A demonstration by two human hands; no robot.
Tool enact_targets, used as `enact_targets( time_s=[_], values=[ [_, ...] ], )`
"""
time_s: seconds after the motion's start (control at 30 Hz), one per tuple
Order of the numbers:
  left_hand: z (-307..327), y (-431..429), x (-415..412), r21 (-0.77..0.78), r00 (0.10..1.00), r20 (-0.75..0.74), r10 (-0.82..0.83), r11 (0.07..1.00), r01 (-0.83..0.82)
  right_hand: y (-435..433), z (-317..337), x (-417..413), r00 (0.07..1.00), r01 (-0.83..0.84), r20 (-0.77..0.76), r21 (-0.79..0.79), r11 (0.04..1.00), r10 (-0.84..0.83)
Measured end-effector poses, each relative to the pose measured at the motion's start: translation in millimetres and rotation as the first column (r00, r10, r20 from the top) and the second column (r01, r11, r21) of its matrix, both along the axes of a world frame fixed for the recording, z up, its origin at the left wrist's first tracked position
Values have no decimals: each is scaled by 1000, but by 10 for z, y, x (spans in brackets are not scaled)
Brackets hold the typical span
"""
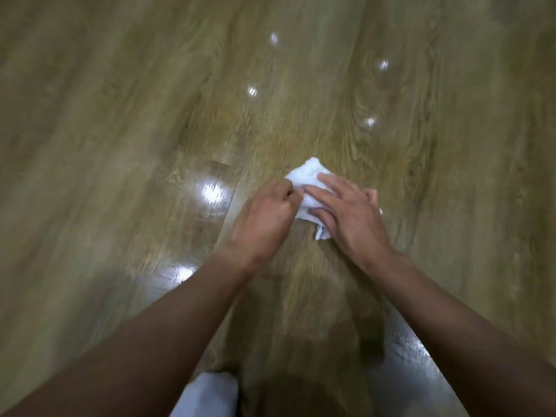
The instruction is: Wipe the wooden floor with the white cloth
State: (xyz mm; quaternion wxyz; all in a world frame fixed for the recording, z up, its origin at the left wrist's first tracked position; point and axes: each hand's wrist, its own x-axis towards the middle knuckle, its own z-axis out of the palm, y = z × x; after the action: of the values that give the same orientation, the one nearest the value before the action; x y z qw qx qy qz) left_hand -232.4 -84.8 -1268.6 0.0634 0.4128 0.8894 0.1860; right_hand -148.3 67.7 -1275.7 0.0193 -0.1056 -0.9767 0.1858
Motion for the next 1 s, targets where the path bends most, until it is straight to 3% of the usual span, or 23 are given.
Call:
enact_targets(
  time_s=[0.1, 0.17, 0.23, 0.3, 0.4, 0.5, 0.63, 0.7, 0.8, 0.9, 1.0],
  values=[
    [-14, -56, -427, -28, 996, 20, 83, 996, -82, -223, -48, -556, 998, 36, 61, -27, 999, -34],
    [36, -253, -621, -41, 992, 11, 125, 991, -125, -477, -16, -829, 997, -26, 80, 39, 999, 22],
    [99, -536, -552, -55, 987, -21, 159, 986, -160, -698, -12, -735, 991, -111, 84, 68, 992, 105],
    [110, -691, -281, -33, 988, -49, 150, 988, -151, -711, -30, -462, 988, -152, 20, -4, 988, 152],
    [54, -641, -93, 21, 997, 27, 72, 997, -72, -547, 13, -221, 989, -147, -19, -57, 988, 146],
    [-41, -548, -469, 110, 975, 41, 217, 969, -220, -531, 57, -593, 996, -87, -24, -71, 994, 85],
    [-8, -887, -958, 1, 946, 45, 321, 947, -321, -982, 60, -1355, 983, -172, 59, -22, 985, 173],
    [21, -1116, -957, -53, 913, 21, 408, 912, -407, -1186, 58, -1321, 970, -239, 21, -95, 966, 242],
    [19, -1162, -557, -95, 931, -5, 366, 926, -365, -1122, 34, -932, 970, -242, -83, -258, 936, 228],
    [-31, -1087, -509, 20, 955, -14, 296, 955, -295, -921, 56, -903, 976, -220, -72, -290, 932, 208],
    [-70, -1181, -1021, 7, 923, 28, 384, 923, -384, -1060, 93, -1405, 983, -184, -61, -245, 952, 174]
  ],
)
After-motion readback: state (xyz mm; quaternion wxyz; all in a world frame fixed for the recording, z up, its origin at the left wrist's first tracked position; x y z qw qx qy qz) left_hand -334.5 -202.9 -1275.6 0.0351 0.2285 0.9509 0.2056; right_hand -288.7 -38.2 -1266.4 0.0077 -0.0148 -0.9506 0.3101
